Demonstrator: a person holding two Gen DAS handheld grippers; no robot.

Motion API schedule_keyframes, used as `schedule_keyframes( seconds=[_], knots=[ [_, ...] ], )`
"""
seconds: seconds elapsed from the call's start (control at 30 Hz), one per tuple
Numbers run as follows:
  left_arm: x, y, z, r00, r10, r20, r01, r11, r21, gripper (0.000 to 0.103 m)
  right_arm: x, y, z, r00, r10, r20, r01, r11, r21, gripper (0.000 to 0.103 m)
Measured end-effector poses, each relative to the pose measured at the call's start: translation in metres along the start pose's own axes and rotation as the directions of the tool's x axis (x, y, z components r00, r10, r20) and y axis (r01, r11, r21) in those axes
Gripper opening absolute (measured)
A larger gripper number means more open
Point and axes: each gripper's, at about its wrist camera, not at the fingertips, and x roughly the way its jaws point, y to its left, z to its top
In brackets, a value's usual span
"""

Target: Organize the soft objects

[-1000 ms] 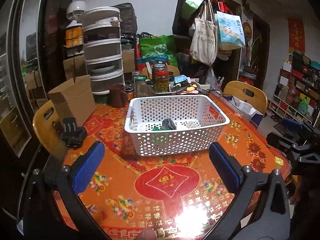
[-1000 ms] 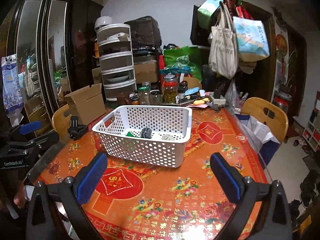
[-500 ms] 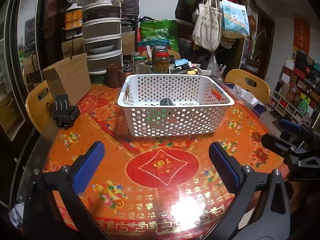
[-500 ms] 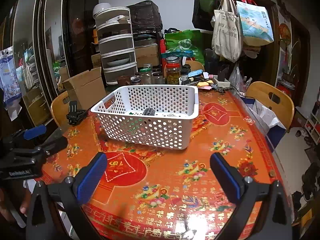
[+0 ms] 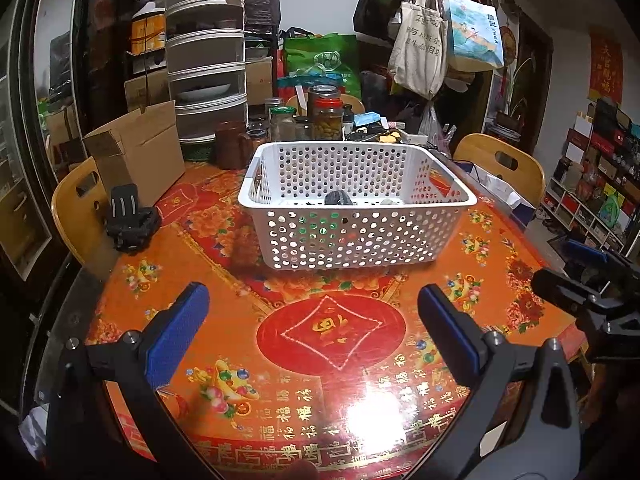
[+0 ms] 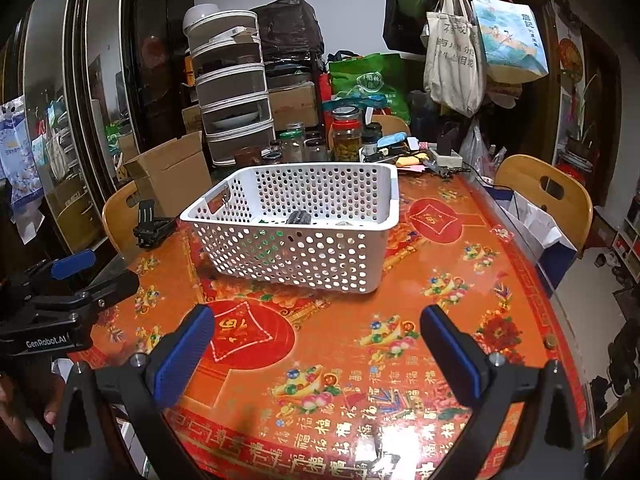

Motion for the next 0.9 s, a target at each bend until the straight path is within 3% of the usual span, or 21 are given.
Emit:
schedule_keyframes(
  seconds=[0.9],
  knots=[
    [-0.0026,-0.0027,-0.0036,1.000,-0.003,-0.002,0.003,1.000,0.002,0.103,-0.0031,0.0027,-0.0001,1.000,0.004,0.004,-0.004,1.000,-0.006,0.102]
  ],
)
